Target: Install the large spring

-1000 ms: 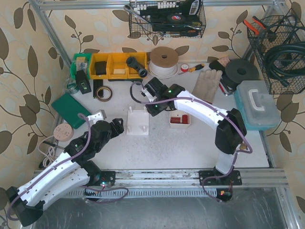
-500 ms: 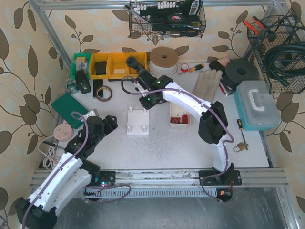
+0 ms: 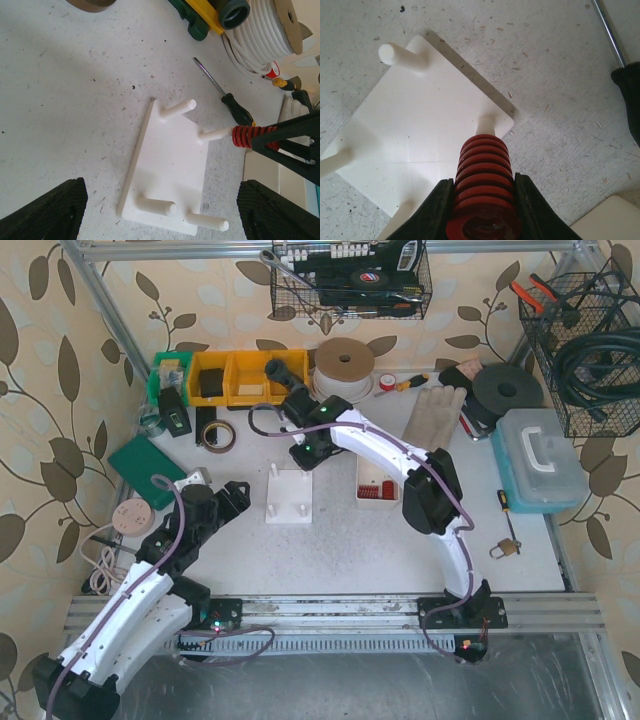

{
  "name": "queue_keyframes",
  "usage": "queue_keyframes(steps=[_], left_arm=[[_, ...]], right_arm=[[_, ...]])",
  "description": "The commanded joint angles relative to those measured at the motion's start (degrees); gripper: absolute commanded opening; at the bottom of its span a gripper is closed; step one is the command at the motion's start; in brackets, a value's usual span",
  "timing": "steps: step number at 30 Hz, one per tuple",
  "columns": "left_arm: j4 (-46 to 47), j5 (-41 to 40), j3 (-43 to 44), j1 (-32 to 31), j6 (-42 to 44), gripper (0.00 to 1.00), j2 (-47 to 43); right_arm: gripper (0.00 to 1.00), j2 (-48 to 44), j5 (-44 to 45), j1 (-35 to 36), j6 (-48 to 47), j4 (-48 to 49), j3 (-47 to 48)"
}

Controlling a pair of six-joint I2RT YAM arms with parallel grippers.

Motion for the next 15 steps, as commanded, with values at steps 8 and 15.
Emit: queue_keyframes(steps=[8,15], left_arm=[[2.22,1.15,-0.14,0.55,1.4,0.85,-0.05],[2.51,1.3,-0.22,0.55,1.53,0.85,0.12]], right_arm=[[0.0,3.8,-0.78,-0.74,-1.47,-2.58,5.37],[0.0,6.12,-2.0,-0.93,-1.79,-3.98,6.96]])
